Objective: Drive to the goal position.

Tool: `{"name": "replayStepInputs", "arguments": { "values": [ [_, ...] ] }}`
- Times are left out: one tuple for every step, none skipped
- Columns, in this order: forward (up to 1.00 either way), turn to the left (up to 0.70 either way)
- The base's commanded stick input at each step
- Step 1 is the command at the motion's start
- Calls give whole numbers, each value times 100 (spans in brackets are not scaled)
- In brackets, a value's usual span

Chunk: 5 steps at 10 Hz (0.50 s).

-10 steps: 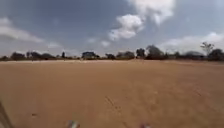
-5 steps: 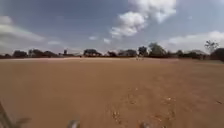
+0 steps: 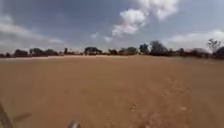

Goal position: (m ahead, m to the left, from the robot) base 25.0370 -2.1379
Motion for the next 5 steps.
{"name": "replayStepInputs", "arguments": {
  "values": [
    [70, 0],
    [70, 0],
    [70, 0],
    [70, 0],
    [70, 0]
  ]
}}
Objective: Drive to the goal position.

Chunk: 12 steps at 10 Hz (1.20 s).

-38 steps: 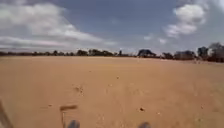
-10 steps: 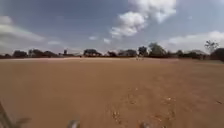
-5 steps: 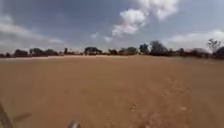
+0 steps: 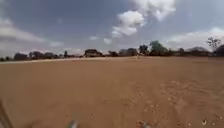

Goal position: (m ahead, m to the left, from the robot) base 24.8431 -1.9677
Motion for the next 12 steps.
{"name": "replayStepInputs", "arguments": {
  "values": [
    [70, 0],
    [70, 0],
    [70, 0],
    [70, 0],
    [70, 0],
    [70, 0],
    [70, 0],
    [70, 0],
    [70, 0],
    [70, 0],
    [70, 0],
    [70, 0]
  ]
}}
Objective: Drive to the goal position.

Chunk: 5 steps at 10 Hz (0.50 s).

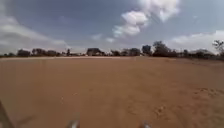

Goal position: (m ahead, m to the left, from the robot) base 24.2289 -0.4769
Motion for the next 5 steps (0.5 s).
{"name": "replayStepInputs", "arguments": {
  "values": [
    [70, 0],
    [70, 0],
    [70, 0],
    [70, 0],
    [70, 0]
  ]
}}
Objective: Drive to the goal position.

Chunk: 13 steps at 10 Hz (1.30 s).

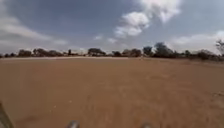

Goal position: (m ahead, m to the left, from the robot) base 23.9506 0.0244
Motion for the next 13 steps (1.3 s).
{"name": "replayStepInputs", "arguments": {
  "values": [
    [70, 0],
    [70, 0],
    [70, 0],
    [70, 0],
    [70, 0],
    [70, 0],
    [70, 0],
    [70, 0],
    [70, 0],
    [70, 0],
    [70, 0],
    [70, 0],
    [70, 0]
  ]
}}
